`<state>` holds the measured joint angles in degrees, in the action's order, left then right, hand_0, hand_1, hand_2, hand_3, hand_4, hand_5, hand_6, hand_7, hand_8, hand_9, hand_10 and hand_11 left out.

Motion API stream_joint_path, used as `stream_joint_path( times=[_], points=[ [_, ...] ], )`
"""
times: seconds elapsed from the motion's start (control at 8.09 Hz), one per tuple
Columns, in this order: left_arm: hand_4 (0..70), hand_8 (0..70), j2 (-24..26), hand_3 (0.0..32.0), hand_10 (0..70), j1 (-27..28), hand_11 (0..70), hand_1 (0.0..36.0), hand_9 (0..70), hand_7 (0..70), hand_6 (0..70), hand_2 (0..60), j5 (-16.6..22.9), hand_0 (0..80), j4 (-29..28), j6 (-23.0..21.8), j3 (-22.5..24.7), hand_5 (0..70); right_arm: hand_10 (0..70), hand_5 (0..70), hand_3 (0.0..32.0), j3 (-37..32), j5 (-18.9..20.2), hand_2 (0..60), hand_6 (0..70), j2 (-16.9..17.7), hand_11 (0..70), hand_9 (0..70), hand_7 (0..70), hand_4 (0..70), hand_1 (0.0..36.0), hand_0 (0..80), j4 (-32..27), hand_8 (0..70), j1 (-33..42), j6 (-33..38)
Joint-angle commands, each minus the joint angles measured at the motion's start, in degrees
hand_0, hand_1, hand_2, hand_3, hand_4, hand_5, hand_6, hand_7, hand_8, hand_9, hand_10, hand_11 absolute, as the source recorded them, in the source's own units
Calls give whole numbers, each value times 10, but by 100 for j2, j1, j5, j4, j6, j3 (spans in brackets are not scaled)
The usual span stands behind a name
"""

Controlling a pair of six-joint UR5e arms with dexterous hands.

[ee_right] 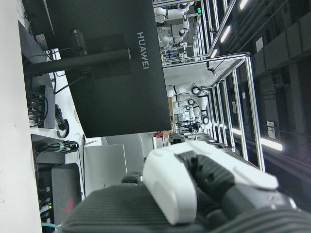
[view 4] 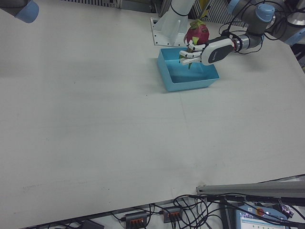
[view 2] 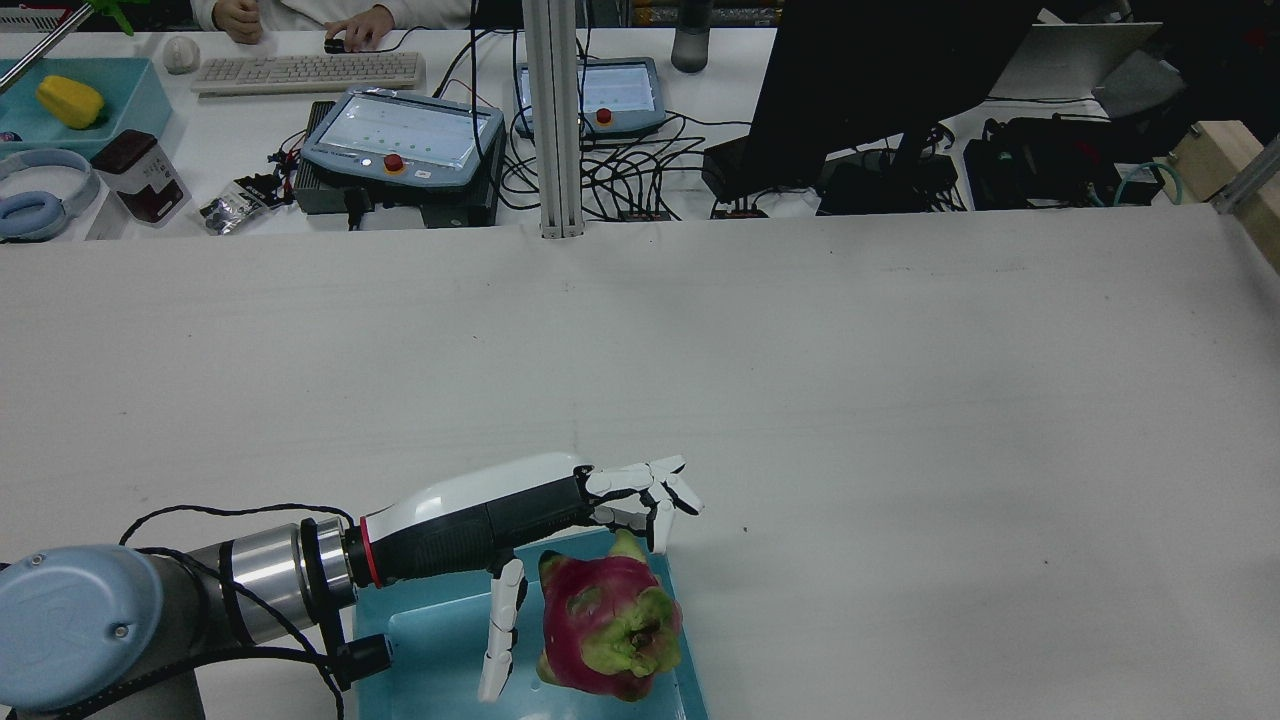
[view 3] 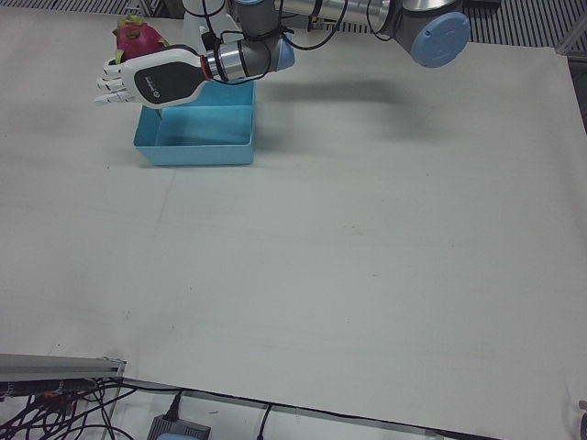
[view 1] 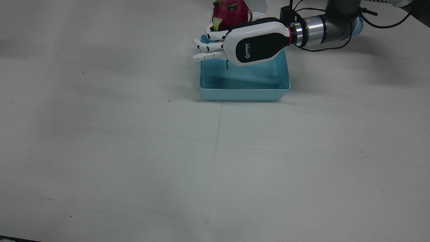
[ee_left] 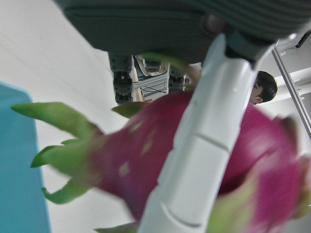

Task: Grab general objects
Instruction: 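Lower the dragon fruit into the tray and open the left hand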

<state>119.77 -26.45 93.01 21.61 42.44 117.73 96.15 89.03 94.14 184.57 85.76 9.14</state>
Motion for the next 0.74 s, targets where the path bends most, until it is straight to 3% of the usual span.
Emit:
stream_joint_path(
  times=[0.0,0.12,0.25,0.37,0.62],
  points=[
    [0,0,37,308,2,-18,30,211,32,231,0,0,-55,562,1,45,48,0,0,0,0,0,0,0,0,-1,0,0,0,0,0,0,0,0,-6,0],
    [0,0,38,320,0,-10,5,221,0,24,0,0,-55,575,1,45,22,0,0,0,0,0,0,0,0,7,0,0,0,0,0,0,0,0,3,0],
    [0,0,12,320,0,-53,0,229,0,0,0,0,-64,587,1,-7,13,0,0,0,0,0,0,0,0,-1,0,0,0,0,0,0,0,0,3,0],
    [0,0,37,320,0,-471,0,227,0,0,0,0,-81,586,18,-77,-117,0,0,0,0,0,0,0,0,7,0,0,0,0,0,0,0,0,3,0],
    [0,0,134,320,0,-940,0,203,0,0,0,0,-972,539,114,-95,-478,0,0,0,0,0,0,0,0,-1,0,0,0,0,0,0,0,0,-6,0]
  ],
)
